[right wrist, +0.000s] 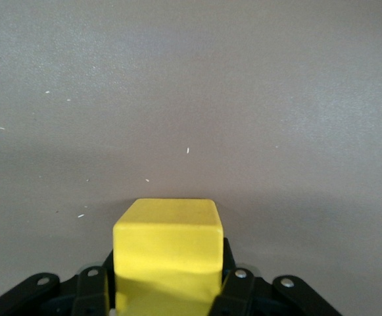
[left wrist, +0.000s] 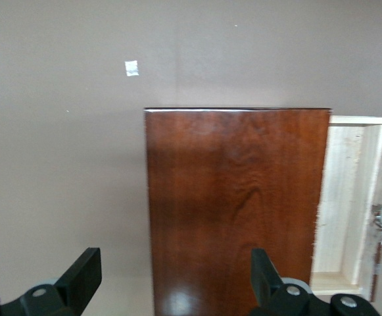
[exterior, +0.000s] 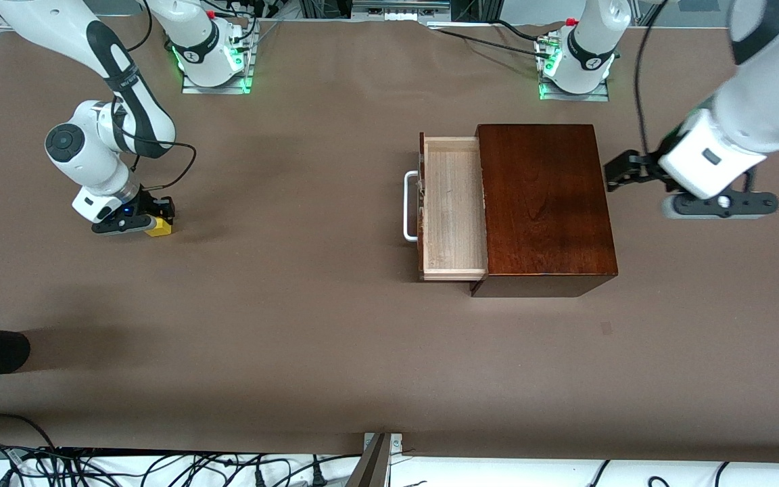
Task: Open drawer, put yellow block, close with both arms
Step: 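Release the handle and raise the left gripper back toward its rest pose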
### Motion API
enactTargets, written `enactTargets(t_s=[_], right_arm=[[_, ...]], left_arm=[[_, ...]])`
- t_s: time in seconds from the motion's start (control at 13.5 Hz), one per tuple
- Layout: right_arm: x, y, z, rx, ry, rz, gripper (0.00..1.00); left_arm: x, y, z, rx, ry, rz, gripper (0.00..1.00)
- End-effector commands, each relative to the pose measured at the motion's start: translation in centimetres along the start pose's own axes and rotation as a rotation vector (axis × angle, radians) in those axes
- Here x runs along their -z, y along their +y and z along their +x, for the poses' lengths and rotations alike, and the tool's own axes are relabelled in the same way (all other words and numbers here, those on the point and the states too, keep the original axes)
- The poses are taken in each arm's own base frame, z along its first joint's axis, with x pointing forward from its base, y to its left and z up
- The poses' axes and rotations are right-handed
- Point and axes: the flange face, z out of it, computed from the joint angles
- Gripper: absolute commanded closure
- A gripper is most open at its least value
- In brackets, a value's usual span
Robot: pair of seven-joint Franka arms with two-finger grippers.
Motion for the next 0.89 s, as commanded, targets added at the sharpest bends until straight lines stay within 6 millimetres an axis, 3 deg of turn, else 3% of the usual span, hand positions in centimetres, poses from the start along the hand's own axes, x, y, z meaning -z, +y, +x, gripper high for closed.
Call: enactTargets(t_s=[0.0,0.22,0.44,0.67,0.81], right_arm=[[1.7,0.4,0.3,0.013,0.028,0.002,0.89],[5.0,0.5,1.7,0.02,0.012,0.017,0.9],[9.0,1.0,4.6,0.027,0.005,0.028,0.9],[15.1,2.1,9.2,0.033,-0.04,0.047,0.9],[20.1,1.7,12.6,0.054,-0.045,0.055,0.9]], left_arm=[[-1.6,-3.8,-2.5,-0.054,0.045,-0.026,0.0],[-2.0,-7.0,-3.1,-0.039,0.063,-0.004,0.0],[-1.5,-7.9,-2.9,-0.035,0.091,0.043,0.0],[-1.2,-8.7,-2.7,-0.025,0.108,0.041,0.0],[0.1,-8.8,-2.6,-0.01,0.127,0.039,0.0]])
